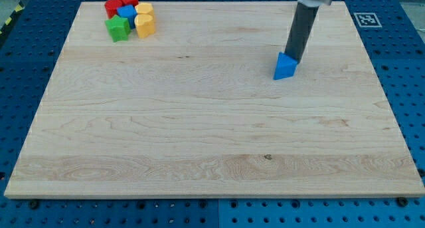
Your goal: Slide the green circle left and down
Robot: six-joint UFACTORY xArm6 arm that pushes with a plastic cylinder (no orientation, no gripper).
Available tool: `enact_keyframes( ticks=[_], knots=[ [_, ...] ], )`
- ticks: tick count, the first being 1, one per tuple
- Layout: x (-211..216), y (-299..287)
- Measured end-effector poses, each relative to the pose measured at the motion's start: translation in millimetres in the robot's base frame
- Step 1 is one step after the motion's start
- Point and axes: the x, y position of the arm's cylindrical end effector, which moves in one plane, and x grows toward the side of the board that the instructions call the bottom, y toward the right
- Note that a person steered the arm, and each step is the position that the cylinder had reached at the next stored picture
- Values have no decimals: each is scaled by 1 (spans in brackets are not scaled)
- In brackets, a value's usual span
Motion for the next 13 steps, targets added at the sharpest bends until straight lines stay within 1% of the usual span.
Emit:
enact_keyframes(
  ticks=[2, 3, 4, 5, 6, 7, 8, 9, 11, 12, 13],
  knots=[
    [59, -38],
    [65, 27],
    [63, 124],
    [30, 178],
    [-30, 191],
    [-89, 173],
    [-134, 134],
    [-161, 122],
    [-197, 102],
    [-197, 87],
    [-197, 52]
  ],
)
